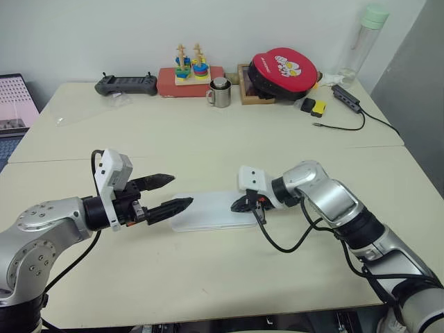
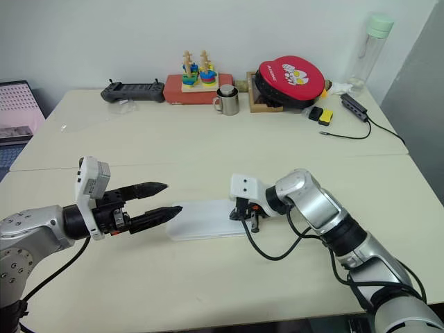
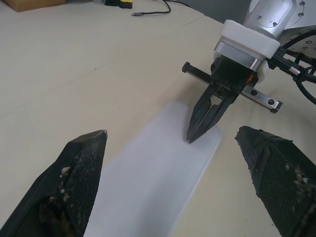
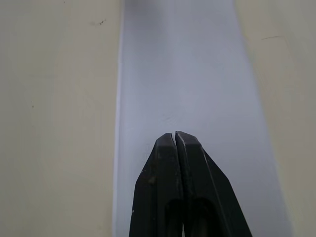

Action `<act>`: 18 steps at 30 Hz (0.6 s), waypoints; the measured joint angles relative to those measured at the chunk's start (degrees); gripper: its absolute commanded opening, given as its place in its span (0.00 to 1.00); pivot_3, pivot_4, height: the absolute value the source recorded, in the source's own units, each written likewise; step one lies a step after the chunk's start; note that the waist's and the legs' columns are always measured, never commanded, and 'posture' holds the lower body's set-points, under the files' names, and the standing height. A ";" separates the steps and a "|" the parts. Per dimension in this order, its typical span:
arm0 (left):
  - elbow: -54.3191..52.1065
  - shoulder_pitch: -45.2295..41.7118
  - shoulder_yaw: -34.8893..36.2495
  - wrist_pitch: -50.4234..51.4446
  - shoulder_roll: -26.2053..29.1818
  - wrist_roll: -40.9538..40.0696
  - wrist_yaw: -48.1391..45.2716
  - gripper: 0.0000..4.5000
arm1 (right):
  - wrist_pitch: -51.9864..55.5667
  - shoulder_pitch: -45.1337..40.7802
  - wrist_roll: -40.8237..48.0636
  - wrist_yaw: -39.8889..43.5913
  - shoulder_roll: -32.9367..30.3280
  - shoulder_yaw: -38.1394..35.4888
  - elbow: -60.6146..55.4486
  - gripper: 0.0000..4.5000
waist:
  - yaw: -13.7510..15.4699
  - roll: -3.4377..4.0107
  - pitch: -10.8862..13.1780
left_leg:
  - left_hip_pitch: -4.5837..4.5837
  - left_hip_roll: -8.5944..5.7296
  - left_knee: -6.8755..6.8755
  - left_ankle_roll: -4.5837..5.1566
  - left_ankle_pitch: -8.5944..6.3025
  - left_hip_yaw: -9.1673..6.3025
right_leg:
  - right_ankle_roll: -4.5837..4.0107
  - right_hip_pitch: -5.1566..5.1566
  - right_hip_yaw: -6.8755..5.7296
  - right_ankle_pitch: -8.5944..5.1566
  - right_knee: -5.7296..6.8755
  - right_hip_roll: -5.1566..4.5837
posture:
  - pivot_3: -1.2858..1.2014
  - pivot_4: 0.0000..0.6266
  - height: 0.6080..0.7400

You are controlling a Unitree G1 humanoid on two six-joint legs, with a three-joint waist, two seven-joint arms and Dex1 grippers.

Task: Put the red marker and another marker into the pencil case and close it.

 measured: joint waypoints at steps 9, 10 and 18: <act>16.25 -6.38 -3.94 -6.86 -4.43 11.34 9.10 1.00 | 3.07 5.15 7.73 -9.08 -3.00 -20.19 -1.99 0.37 | 0.57 0.02 0.02 | -0.01 -0.04 0.00 0.00 0.00 0.00 | 0.00 -0.01 -0.08 0.00 -0.02 0.00 | 0.52 0.24 1.00; 17.56 -6.84 -4.04 -7.55 -4.68 12.42 9.79 1.00 | 3.39 5.80 7.73 -9.91 -3.51 -21.20 -1.93 0.40 | 0.45 0.02 0.02 | -0.01 -0.05 0.00 0.00 0.00 0.03 | 0.00 -0.02 -0.07 0.00 0.01 -0.01 | 0.52 0.24 1.00; 26.67 -6.05 -4.20 -16.73 -6.20 20.83 12.98 1.00 | 4.28 13.59 8.19 -19.03 -4.71 -28.94 -1.92 0.88 | -0.01 0.03 0.02 | 0.03 0.00 -0.11 0.00 0.00 0.15 | 0.00 -0.08 -0.02 0.00 0.01 0.00 | 0.52 0.24 1.00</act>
